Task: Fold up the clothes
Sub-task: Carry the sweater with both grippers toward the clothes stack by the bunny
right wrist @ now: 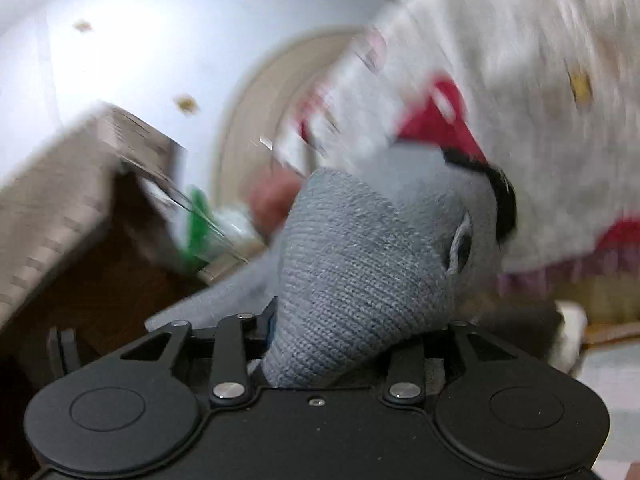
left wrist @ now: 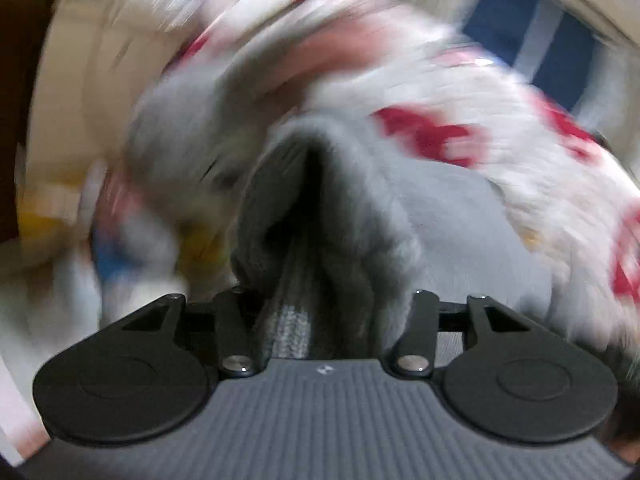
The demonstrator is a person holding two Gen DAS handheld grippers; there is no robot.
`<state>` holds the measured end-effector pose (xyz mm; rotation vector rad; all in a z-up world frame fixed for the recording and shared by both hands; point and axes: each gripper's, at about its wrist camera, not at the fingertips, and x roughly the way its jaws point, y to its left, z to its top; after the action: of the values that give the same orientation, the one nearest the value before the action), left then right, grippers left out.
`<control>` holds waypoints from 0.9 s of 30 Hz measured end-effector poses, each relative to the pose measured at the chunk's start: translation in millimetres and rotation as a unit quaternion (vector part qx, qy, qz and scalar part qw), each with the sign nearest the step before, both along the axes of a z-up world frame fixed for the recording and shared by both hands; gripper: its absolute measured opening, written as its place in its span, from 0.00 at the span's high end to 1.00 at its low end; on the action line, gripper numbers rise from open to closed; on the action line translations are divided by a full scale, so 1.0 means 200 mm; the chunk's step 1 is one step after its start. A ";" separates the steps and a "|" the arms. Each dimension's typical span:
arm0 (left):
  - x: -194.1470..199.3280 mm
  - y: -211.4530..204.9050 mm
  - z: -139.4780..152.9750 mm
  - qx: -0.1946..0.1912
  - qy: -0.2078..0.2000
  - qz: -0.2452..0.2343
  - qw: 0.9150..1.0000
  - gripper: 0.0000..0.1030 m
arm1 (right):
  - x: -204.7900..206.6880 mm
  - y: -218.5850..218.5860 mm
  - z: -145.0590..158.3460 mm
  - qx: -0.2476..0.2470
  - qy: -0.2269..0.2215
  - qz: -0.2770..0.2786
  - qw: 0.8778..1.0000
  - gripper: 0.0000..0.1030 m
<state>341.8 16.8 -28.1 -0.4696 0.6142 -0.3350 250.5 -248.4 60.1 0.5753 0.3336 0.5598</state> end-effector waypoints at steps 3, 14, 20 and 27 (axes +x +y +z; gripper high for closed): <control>0.12 -0.04 -0.27 0.087 0.061 0.020 0.994 0.54 | 0.21 0.05 -0.30 -0.021 0.087 -0.002 0.996 0.60; 0.10 0.01 -0.39 0.032 0.044 0.040 0.998 0.43 | 0.02 -0.05 -0.59 0.039 0.114 0.047 0.992 0.41; 0.16 -0.03 -0.21 0.065 0.066 0.035 0.995 0.58 | 0.07 0.03 -0.64 0.061 0.156 0.102 0.981 0.40; 0.27 -0.04 -0.01 0.114 0.092 0.058 0.988 0.56 | 0.14 0.06 -0.65 0.302 0.270 0.202 0.892 0.69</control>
<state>395.8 8.4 -29.6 -0.3166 0.7913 -0.1085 278.4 -235.7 -69.1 1.2916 0.8344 0.9134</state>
